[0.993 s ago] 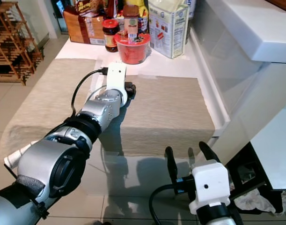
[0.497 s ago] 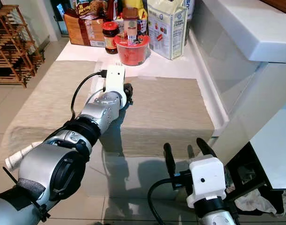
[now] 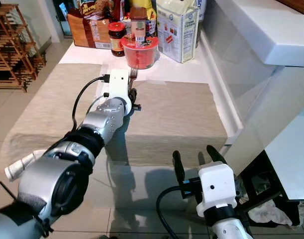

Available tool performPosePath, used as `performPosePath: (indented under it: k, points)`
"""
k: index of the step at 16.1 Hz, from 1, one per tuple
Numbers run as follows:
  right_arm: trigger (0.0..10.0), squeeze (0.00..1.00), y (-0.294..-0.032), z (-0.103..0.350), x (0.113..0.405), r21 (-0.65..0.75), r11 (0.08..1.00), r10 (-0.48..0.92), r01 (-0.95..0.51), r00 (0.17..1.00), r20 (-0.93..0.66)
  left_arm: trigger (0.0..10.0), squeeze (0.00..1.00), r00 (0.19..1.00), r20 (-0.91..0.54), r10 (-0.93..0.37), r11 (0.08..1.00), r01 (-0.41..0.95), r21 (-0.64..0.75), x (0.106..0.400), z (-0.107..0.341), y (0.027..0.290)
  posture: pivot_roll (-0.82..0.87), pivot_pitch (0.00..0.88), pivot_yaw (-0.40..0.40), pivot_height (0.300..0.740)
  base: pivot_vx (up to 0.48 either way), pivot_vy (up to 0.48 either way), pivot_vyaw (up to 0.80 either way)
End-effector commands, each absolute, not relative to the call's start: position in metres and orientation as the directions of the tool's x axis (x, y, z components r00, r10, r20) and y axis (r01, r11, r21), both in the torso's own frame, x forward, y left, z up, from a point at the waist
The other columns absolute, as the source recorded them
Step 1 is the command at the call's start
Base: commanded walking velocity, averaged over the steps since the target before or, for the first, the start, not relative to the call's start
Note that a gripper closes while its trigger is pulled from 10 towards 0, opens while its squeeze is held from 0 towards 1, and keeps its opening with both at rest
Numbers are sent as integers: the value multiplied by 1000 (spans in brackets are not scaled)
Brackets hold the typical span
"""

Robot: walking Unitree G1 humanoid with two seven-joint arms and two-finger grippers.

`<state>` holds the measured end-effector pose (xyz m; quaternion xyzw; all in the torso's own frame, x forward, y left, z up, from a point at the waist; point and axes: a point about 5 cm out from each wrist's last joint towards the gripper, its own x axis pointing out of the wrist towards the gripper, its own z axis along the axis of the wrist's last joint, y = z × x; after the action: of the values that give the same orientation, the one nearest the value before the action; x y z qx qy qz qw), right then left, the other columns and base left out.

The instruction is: Setting the table

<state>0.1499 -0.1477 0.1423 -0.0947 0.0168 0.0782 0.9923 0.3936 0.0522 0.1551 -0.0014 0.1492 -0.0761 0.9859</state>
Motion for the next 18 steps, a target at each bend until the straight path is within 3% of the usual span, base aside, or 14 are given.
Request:
performPosePath:
  k: [1, 4, 11, 14, 18]
  points:
    - [10000, 0, -150, 142, 151, -186, 972, 136, -142, 990, -43, 0, 0, 927, -335, -170, 985, 174, -20, 388, 140, 52, -151, 47, 12, 740, 0, 0, 0]
    - [10000, 0, -152, 140, 156, -192, 971, 138, -142, 990, -38, 0, 0, 972, -166, -168, 984, 176, 34, 387, 156, 68, -135, 32, 12, 740, 0, 0, 0]
    - [10000, 0, -155, 135, 174, -187, 973, 134, -133, 991, -5, 0, 0, 997, -19, -75, 994, 76, 83, 366, 162, 118, -77, 0, -1, 740, 0, 0, 0]
    - [10000, 0, -167, 136, 188, -123, 992, 8, -1, 998, 55, 0, 0, 978, 93, -188, 980, 181, 85, 336, 170, 122, -48, 0, -4, 740, 0, 0, 0]
    - [10000, 0, -159, 138, 201, -127, 992, 30, -15, 993, 115, 0, 0, 973, 186, -137, 988, 122, 91, 313, 184, 155, 9, 0, -3, 740, 0, 0, 0]
